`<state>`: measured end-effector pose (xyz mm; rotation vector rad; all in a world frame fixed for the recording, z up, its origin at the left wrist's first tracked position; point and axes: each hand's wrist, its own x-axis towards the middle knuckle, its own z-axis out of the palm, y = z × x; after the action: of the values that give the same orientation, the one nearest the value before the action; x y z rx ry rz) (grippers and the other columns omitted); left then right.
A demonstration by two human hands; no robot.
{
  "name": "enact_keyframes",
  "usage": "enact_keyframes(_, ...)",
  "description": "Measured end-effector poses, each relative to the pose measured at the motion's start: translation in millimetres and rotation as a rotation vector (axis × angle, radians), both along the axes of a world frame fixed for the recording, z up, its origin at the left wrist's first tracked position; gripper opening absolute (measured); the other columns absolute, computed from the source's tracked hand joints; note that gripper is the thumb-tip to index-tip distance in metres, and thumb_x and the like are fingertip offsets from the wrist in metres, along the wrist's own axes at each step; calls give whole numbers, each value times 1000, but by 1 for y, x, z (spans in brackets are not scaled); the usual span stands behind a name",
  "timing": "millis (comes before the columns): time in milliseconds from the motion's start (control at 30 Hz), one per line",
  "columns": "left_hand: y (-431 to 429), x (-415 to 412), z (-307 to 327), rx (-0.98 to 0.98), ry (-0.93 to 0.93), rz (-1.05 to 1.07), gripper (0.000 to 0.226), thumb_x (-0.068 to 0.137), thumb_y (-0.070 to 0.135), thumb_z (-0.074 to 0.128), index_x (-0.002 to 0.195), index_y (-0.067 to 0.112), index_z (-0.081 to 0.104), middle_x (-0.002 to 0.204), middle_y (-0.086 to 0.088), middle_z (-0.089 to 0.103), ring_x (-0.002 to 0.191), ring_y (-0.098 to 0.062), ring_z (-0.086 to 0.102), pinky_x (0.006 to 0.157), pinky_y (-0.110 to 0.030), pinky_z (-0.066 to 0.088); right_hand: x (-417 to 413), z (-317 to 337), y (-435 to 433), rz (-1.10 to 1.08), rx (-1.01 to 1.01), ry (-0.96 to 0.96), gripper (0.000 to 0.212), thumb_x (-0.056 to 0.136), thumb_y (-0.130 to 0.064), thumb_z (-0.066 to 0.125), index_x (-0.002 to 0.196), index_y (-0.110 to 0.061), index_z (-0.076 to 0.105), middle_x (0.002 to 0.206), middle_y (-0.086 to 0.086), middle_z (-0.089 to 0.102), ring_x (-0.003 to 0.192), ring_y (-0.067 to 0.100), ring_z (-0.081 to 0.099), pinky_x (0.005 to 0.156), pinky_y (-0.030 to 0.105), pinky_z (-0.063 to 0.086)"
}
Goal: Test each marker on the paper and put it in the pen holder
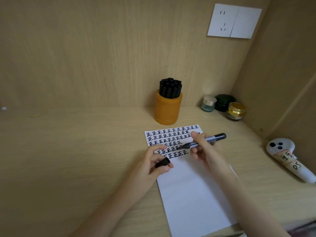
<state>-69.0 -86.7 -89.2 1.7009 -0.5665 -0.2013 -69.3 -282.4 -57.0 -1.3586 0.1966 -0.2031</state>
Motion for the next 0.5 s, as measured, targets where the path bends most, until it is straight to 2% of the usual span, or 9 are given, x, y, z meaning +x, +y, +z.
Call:
enact_keyframes(133,-1,-1,4,-52,46,1,46,84,-2,63,117,24,45,94,-2,72,87,-11,66,87,-23,50,-8,-2,14,10,-61,-46,37,86,-18,68,61,-15,41,44,0,36,38,12,32,40,20,26)
enact_keyframes(267,-2,-2,4,-58,64,5,46,84,-2,63,116,25,45,95,-1,73,87,-12,66,85,-23,50,-9,-6,16,25,-116,-71,36,90,-10,64,62,-13,41,43,-1,36,40,13,32,41,21,26)
enact_keyframes(500,-3,0,1,-44,55,17,40,82,0,66,111,23,50,95,-2,73,92,-12,67,87,-18,48,-16,-4,27,189,-274,-93,21,84,-9,70,65,-12,62,47,3,51,42,11,44,47,16,37)
